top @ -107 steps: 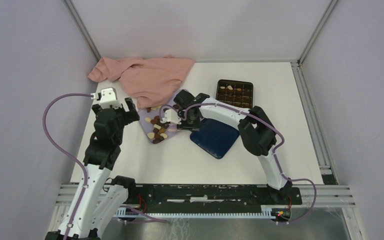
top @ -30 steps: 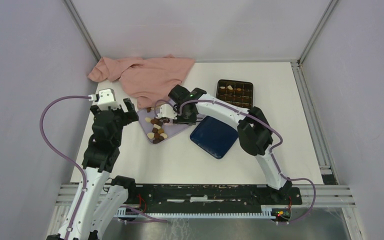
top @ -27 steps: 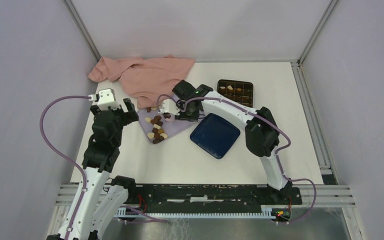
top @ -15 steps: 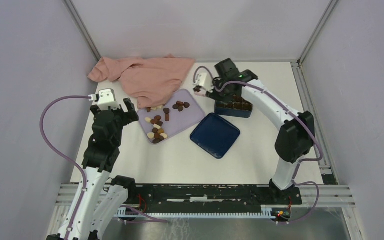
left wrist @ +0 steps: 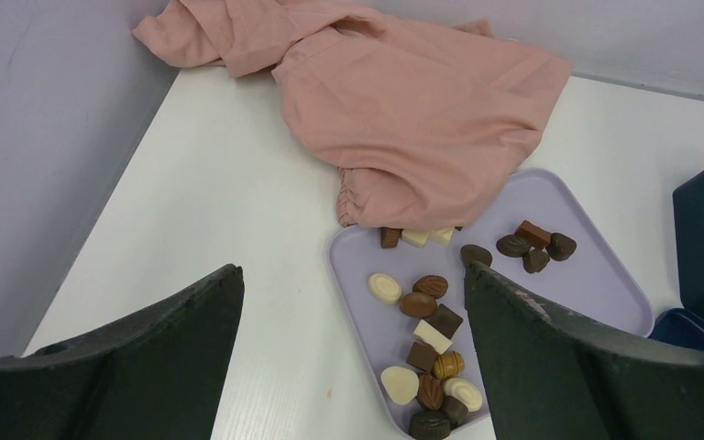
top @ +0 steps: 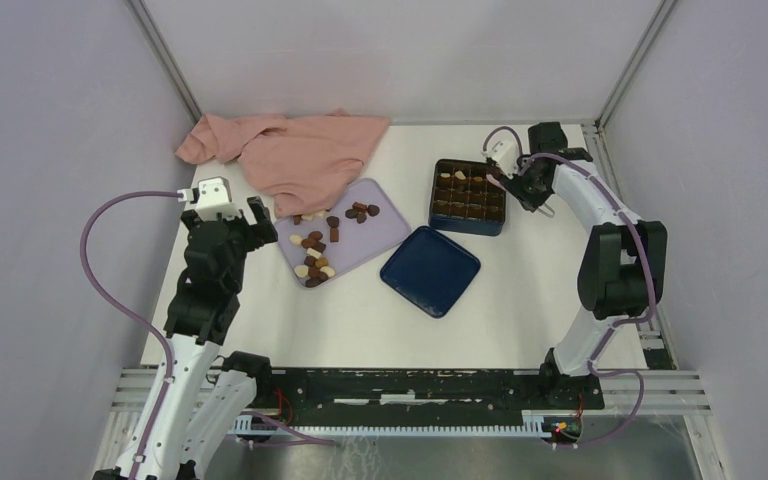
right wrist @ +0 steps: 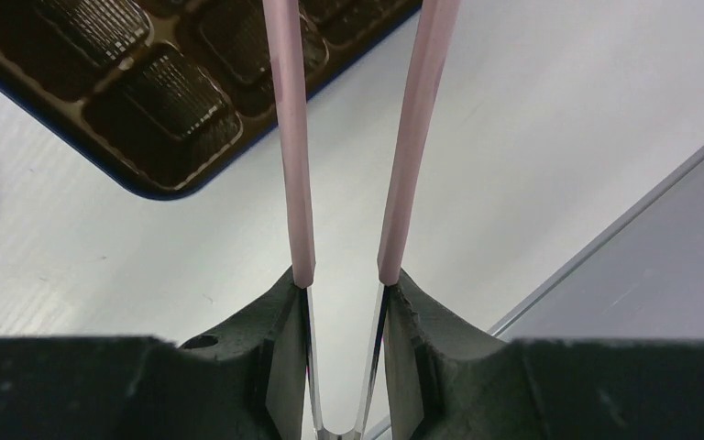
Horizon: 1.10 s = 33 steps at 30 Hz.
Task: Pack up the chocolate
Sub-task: Place the fake chocolate in the packing box.
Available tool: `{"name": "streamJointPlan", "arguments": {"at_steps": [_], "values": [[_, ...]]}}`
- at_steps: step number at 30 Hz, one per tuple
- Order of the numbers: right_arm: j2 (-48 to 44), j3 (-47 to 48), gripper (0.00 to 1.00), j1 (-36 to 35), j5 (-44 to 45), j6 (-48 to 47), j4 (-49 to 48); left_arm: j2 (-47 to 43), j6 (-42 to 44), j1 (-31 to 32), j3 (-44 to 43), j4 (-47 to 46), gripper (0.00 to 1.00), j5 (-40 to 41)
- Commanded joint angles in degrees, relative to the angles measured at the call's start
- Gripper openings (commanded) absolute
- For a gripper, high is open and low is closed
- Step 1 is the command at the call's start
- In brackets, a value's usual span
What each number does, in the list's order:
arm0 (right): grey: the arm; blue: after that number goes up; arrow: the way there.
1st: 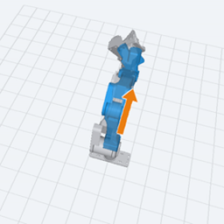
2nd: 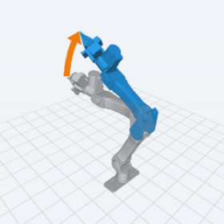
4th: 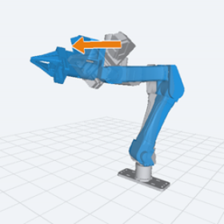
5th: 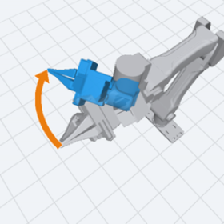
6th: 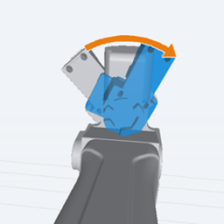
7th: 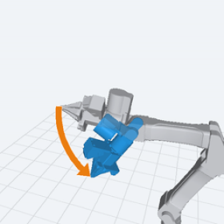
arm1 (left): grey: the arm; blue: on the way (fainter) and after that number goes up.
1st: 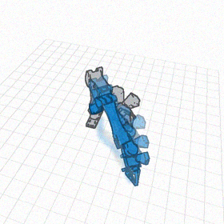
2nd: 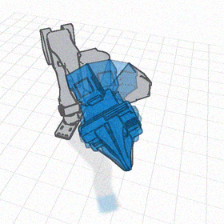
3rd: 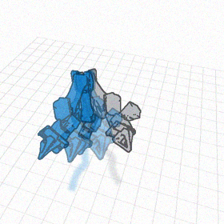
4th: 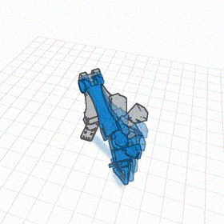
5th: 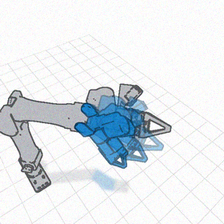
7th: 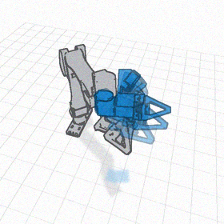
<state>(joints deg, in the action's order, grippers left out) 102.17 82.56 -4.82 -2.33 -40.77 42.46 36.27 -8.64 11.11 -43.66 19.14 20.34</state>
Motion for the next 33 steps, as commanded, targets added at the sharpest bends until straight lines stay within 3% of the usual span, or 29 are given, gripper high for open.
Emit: {"name": "streamJointPlan", "arguments": {"at_steps": [1, 24, 33], "values": [[-0.31, -0.47, 0.25, 1.31, 1.28, -1.15, -2.78, -0.15, 2.05, -0.06, -0.06, -2.96, 0.95, -1.26], [3.97, -1.53, 0.31, 2.08, 3.40, -1.95, -0.83, -0.14, 2.08, -0.03, -0.11, -2.97, 0.95, -1.61], [4.58, -1.53, 0.40, 2.28, 3.57, -1.76, -0.87, -0.15, 2.06, -0.08, -0.11, -3.11, 0.95, -1.79]]}}
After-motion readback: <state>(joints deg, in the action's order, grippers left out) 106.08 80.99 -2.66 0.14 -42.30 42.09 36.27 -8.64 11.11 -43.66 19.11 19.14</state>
